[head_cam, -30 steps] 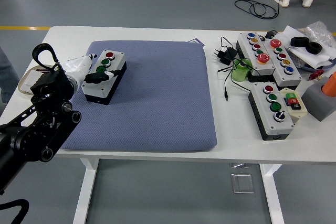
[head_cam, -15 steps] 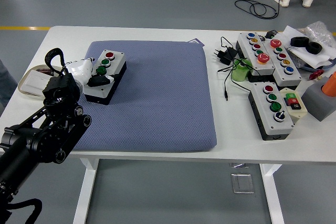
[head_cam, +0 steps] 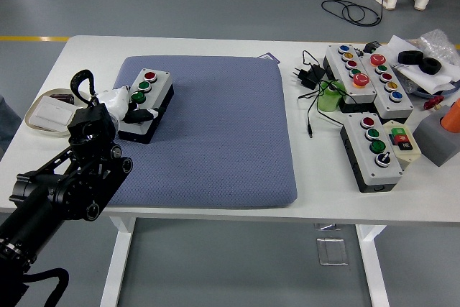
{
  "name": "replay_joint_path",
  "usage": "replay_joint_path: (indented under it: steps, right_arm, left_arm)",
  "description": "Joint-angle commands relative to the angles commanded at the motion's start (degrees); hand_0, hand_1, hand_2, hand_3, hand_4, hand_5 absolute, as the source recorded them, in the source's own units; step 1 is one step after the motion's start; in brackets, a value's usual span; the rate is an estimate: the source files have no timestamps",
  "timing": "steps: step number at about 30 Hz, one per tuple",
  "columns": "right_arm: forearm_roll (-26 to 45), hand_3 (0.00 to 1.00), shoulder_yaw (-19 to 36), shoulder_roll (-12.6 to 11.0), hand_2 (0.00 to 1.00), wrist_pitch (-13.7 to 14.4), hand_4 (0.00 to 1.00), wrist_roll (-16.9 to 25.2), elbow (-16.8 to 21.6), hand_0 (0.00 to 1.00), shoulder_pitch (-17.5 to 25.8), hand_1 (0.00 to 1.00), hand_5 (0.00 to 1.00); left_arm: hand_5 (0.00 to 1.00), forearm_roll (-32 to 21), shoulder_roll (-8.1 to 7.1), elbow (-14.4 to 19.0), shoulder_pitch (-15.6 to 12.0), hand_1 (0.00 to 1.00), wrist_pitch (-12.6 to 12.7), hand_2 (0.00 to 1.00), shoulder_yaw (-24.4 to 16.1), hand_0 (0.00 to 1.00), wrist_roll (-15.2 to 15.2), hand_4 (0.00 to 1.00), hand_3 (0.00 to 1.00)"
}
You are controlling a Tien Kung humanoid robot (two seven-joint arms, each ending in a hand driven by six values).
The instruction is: Pick up the button,place it on the desk,press the button,press the button
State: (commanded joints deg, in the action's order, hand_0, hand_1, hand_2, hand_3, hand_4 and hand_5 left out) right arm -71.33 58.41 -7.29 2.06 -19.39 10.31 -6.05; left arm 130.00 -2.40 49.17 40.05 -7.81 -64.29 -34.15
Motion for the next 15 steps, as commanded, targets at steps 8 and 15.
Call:
replay_joint_path:
  steps: [8, 15]
  right_arm:
    - [0.05, 0.593, -0.17, 0.03, 0.694, -0.03, 0.395, 0.01, 0.0, 0.658, -0.07, 0.646, 0.264]
    - [0.06, 0.592, -0.05, 0.03, 0.694, 0.06, 0.395, 0.02, 0.0, 0.658, -0.08, 0.646, 0.263]
  left_arm:
    - [0.544, 0.0, 0.59, -0.91, 0.92, 0.756, -0.56, 0.933, 0.39, 0.579, -0.22, 0.919, 0.998]
    - [0.284, 0.0, 0.41, -1.93, 1.7, 0.571, -1.31, 0.733, 0.81, 0.546, -0.08, 0.763, 0.956]
